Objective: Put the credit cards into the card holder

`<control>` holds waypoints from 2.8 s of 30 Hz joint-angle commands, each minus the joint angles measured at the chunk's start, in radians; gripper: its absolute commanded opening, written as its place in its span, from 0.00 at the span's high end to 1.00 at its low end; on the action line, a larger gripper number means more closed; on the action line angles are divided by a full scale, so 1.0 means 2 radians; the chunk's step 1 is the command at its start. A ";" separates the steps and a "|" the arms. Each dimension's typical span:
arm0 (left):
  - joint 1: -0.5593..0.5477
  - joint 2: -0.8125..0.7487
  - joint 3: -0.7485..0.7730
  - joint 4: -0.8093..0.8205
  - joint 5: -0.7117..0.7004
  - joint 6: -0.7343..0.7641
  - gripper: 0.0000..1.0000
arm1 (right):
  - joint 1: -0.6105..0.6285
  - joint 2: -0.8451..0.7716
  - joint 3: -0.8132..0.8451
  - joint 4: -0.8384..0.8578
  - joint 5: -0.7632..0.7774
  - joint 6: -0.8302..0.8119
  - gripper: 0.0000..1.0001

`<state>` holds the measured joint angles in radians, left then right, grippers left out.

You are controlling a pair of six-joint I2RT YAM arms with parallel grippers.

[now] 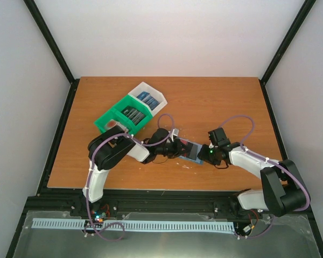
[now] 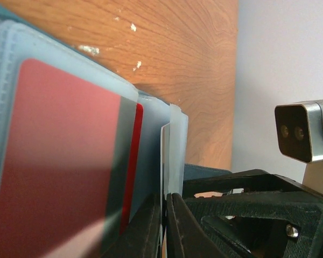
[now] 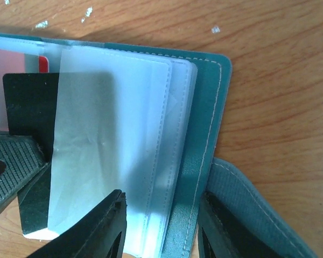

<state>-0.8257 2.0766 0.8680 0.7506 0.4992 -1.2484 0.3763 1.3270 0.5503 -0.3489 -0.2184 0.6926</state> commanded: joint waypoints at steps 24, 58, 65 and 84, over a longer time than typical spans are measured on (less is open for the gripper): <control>-0.006 -0.017 0.066 -0.149 0.019 0.121 0.67 | -0.023 -0.012 0.015 -0.043 -0.007 -0.062 0.56; -0.007 0.007 0.147 -0.240 0.058 0.175 0.53 | -0.023 0.020 0.045 -0.050 0.024 -0.069 0.60; -0.006 -0.014 0.159 -0.308 0.024 0.195 0.50 | -0.023 -0.029 0.056 -0.085 0.058 -0.062 0.59; -0.029 -0.017 0.176 -0.352 0.018 0.222 0.60 | -0.023 -0.014 0.045 -0.074 0.022 -0.062 0.60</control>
<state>-0.8639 2.0594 1.1847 0.0761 0.5247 -0.8444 0.3340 1.2968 0.6441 -0.5041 -0.1650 0.5655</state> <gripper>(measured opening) 0.398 0.403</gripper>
